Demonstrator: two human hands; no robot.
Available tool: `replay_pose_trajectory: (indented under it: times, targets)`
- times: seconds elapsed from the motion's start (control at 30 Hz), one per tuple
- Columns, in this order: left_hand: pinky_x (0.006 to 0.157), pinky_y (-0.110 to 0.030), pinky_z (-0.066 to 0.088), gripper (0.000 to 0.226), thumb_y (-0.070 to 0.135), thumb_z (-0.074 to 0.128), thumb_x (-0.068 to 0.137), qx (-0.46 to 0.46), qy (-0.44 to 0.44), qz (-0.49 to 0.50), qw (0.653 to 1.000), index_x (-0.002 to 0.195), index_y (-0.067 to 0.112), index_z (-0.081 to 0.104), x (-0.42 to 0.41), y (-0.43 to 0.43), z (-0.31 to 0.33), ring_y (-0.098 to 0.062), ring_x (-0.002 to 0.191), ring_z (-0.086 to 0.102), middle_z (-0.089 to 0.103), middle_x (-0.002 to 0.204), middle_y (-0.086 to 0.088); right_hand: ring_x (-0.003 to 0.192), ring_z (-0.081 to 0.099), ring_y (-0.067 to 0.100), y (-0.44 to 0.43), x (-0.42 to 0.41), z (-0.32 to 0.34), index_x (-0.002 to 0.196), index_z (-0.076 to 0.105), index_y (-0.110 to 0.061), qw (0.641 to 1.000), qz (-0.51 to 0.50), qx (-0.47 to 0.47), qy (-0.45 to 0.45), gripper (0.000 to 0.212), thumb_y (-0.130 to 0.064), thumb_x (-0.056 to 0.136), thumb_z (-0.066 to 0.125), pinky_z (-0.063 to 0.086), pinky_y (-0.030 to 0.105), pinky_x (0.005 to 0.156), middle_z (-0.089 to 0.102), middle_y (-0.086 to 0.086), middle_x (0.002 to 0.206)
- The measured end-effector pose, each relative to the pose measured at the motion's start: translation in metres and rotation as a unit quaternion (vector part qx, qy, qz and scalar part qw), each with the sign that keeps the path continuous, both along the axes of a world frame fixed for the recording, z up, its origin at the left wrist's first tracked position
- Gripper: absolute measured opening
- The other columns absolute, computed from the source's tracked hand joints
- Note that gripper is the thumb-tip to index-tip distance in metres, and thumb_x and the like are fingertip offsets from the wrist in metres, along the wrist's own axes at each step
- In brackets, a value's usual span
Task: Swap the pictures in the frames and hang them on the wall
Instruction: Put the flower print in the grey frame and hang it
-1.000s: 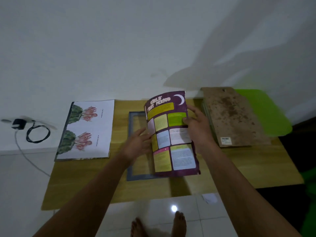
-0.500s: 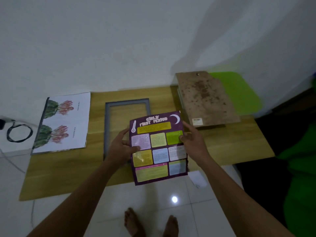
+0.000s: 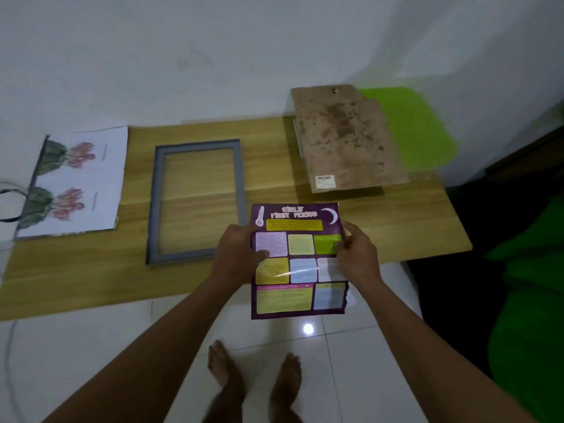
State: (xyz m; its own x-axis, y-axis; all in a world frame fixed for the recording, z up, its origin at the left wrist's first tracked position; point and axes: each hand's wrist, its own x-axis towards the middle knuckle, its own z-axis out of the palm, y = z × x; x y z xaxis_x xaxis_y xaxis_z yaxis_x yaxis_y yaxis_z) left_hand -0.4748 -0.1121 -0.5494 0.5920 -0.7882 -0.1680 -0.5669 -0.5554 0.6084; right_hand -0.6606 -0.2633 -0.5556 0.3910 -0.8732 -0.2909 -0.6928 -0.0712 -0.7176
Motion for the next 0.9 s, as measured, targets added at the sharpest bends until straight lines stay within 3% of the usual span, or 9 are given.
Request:
replay_pose_trajectory:
  times: [0.13, 0.23, 0.33, 0.43, 0.6, 0.73, 0.83, 0.9]
  targets:
    - [0.084, -0.034, 0.048, 0.047, 0.021, 0.078, 0.077, 0.005, -0.039, -0.038, 0.999, 0.12, 0.008, 0.063, -0.015, -0.024, -0.014, -0.029, 0.103, 0.058, 0.057, 0.118, -0.014, 0.099, 0.061, 0.024, -0.021, -0.011, -0.011, 0.13, 0.058, -0.019, 0.997, 0.023, -0.07, 0.03, 0.039, -0.006, 0.095, 0.052, 0.039, 0.024, 0.076, 0.065, 0.008, 0.109]
    - [0.088, -0.039, 0.046, 0.043, 0.032, 0.07, 0.083, 0.048, -0.127, -0.088, 0.987, 0.119, 0.009, 0.063, -0.021, -0.035, -0.019, -0.031, 0.108, 0.053, 0.06, 0.124, -0.011, 0.109, 0.053, 0.03, -0.031, -0.016, -0.017, 0.13, 0.057, -0.016, 0.987, 0.079, -0.116, 0.081, 0.037, -0.008, 0.095, 0.053, 0.043, 0.032, 0.083, 0.057, 0.012, 0.12]
    - [0.088, -0.039, 0.041, 0.046, 0.045, 0.058, 0.089, 0.099, -0.211, -0.126, 0.964, 0.123, 0.013, 0.061, -0.021, -0.04, -0.023, -0.028, 0.109, 0.048, 0.059, 0.13, -0.004, 0.123, 0.046, 0.034, -0.034, -0.02, -0.02, 0.127, 0.059, -0.015, 0.955, 0.181, -0.191, 0.136, 0.034, -0.023, 0.093, 0.059, 0.043, 0.043, 0.098, 0.057, 0.009, 0.131]
    - [0.089, -0.039, 0.038, 0.048, 0.049, 0.048, 0.093, 0.113, -0.248, -0.144, 0.951, 0.125, 0.015, 0.058, -0.018, -0.043, -0.025, -0.025, 0.112, 0.047, 0.057, 0.132, -0.002, 0.135, 0.038, 0.034, -0.038, -0.024, -0.025, 0.131, 0.055, -0.014, 0.928, 0.248, -0.216, 0.174, 0.049, -0.039, 0.089, 0.054, 0.037, 0.054, 0.106, 0.051, 0.011, 0.141]
    - [0.095, -0.042, 0.036, 0.066, 0.06, 0.052, 0.086, 0.125, -0.252, -0.158, 0.947, 0.131, 0.012, 0.052, -0.012, -0.047, -0.028, -0.027, 0.117, 0.049, 0.057, 0.132, -0.005, 0.148, 0.018, 0.027, -0.047, -0.017, -0.025, 0.147, 0.037, -0.018, 0.93, 0.267, -0.168, 0.19, 0.056, -0.042, 0.098, 0.05, 0.024, 0.058, 0.115, 0.03, 0.008, 0.158]
    - [0.096, -0.043, 0.036, 0.066, 0.059, 0.055, 0.085, 0.119, -0.247, -0.15, 0.95, 0.131, 0.011, 0.053, -0.011, -0.049, -0.025, -0.028, 0.117, 0.05, 0.057, 0.132, -0.006, 0.149, 0.016, 0.026, -0.049, -0.01, -0.022, 0.147, 0.035, -0.02, 0.93, 0.268, -0.164, 0.192, 0.056, -0.042, 0.098, 0.051, 0.025, 0.058, 0.114, 0.027, 0.007, 0.159]
    - [0.093, -0.041, 0.04, 0.062, 0.057, 0.057, 0.085, 0.091, -0.216, -0.138, 0.962, 0.129, 0.012, 0.055, -0.005, -0.049, -0.016, -0.026, 0.113, 0.053, 0.06, 0.128, -0.006, 0.147, 0.022, 0.028, -0.048, -0.004, -0.012, 0.149, 0.034, -0.019, 0.934, 0.266, -0.161, 0.175, 0.058, -0.038, 0.098, 0.052, 0.028, 0.053, 0.115, 0.031, 0.009, 0.157]
    - [0.087, -0.039, 0.046, 0.053, 0.052, 0.06, 0.086, 0.039, -0.182, -0.126, 0.974, 0.121, 0.012, 0.06, 0.001, -0.045, -0.007, -0.026, 0.105, 0.059, 0.065, 0.119, -0.007, 0.139, 0.036, 0.029, -0.043, 0.006, -0.003, 0.146, 0.04, -0.015, 0.935, 0.275, -0.166, 0.15, 0.054, -0.034, 0.097, 0.053, 0.037, 0.045, 0.11, 0.042, 0.009, 0.149]
